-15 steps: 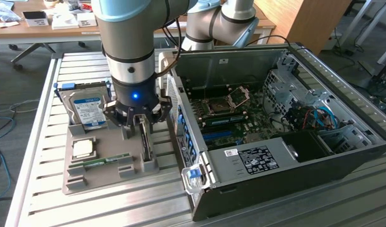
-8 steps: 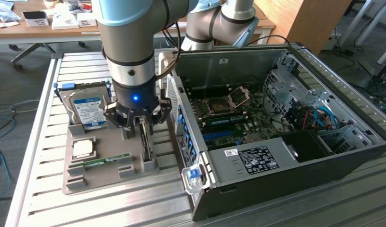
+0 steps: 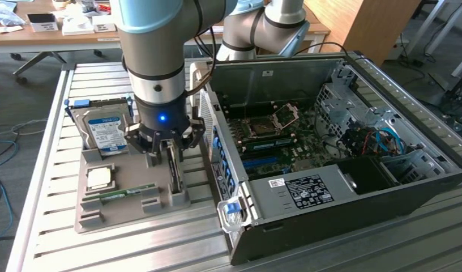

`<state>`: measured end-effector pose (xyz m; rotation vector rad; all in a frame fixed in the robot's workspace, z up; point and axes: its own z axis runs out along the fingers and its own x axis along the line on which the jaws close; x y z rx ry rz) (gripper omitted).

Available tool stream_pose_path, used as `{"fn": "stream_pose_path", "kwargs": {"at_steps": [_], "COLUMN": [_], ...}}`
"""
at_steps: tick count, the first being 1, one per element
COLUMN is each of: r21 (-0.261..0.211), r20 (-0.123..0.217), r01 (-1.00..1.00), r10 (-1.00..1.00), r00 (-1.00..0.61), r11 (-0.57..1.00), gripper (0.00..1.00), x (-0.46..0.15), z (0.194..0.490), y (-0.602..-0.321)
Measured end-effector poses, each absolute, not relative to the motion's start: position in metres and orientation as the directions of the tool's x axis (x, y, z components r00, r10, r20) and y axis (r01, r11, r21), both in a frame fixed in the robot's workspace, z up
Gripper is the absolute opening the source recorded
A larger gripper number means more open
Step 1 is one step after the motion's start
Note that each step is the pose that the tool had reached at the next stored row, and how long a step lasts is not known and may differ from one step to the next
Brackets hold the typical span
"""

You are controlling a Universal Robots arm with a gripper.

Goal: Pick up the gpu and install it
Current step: 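Pick up the gpu and move the gpu toward the slot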

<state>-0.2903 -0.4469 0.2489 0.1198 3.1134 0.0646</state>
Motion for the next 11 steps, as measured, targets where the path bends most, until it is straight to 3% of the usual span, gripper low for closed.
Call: {"fn": "stream_pose_path", "kwargs": {"at_steps": [11], "r21": [0.042], "r20": [-0.024], "r01": [0.053], "r10": [0.054], "r00": [-0.998], "r11": [0.998], "gripper": [0.47], "x": [-0.2903], "z": [0.2404], "y": [-0.4422]}}
